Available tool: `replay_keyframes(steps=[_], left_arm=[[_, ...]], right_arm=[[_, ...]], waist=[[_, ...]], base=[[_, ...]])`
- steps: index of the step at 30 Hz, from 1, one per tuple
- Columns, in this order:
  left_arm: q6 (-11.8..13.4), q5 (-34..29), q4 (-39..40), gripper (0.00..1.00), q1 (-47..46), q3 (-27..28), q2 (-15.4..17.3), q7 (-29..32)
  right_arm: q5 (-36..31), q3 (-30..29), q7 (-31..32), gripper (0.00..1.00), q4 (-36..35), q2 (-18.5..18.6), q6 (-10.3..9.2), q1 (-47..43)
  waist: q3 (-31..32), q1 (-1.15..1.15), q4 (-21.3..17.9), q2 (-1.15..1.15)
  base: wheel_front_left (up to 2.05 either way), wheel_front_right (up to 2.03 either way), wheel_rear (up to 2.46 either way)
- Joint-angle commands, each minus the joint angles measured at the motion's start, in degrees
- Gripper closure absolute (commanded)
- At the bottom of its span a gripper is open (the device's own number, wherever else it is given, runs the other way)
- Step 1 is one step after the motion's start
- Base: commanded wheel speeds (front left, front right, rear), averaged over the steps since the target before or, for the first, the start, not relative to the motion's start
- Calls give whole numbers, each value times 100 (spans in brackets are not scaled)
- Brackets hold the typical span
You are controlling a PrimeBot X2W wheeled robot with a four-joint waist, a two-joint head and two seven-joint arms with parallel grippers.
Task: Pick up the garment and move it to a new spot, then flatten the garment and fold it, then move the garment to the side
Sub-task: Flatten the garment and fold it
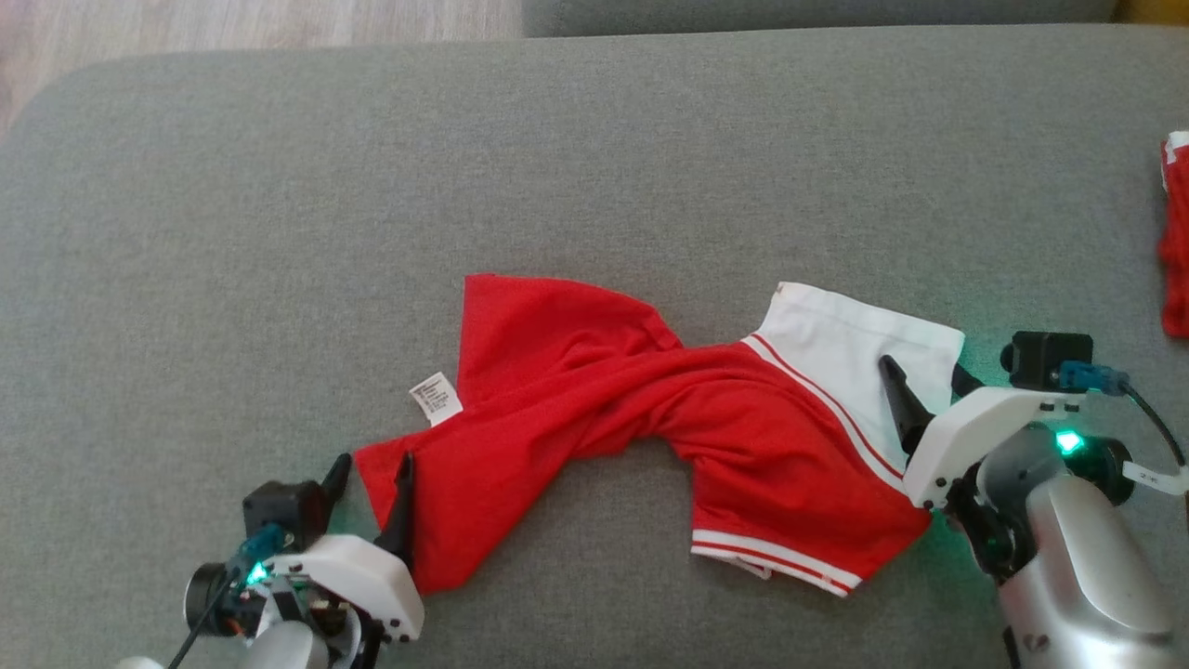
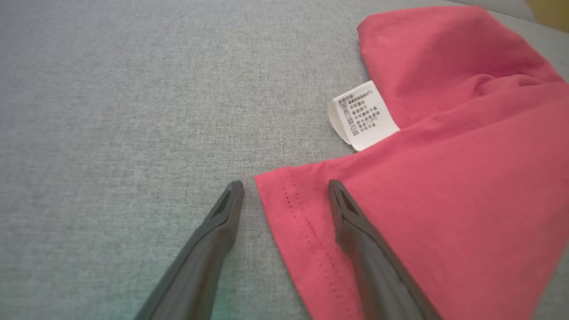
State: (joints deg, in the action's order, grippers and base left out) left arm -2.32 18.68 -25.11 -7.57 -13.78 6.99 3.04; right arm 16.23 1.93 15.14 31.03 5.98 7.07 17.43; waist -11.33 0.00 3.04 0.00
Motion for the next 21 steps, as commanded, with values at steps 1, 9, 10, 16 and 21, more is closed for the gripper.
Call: replay_keyframes(steps=[1,9,10,16,21], left_arm=[[-23,2,60,0,-12,57,23,77],[-218,71,-78,100,-126,-203,-50,129],[-235,84,-76,100,-128,-213,-42,104],[-303,327,613,100,-84,-27,59,-193],[-336,562,1747,100,64,141,198,-176]], right_arm=[[70,289,149,0,18,-27,42,-25],[423,643,215,100,-17,-11,42,49],[520,658,183,100,-31,0,42,52],[1104,444,-212,100,-467,156,42,137],[1461,210,-265,100,-1240,329,42,121]], waist=[[-18,0,-6,0],[0,0,-36,0],[39,0,-33,0],[331,0,-33,0],[620,0,-45,0]], base=[[0,0,0],[0,0,0],[0,0,0],[0,0,0],[0,0,0]])
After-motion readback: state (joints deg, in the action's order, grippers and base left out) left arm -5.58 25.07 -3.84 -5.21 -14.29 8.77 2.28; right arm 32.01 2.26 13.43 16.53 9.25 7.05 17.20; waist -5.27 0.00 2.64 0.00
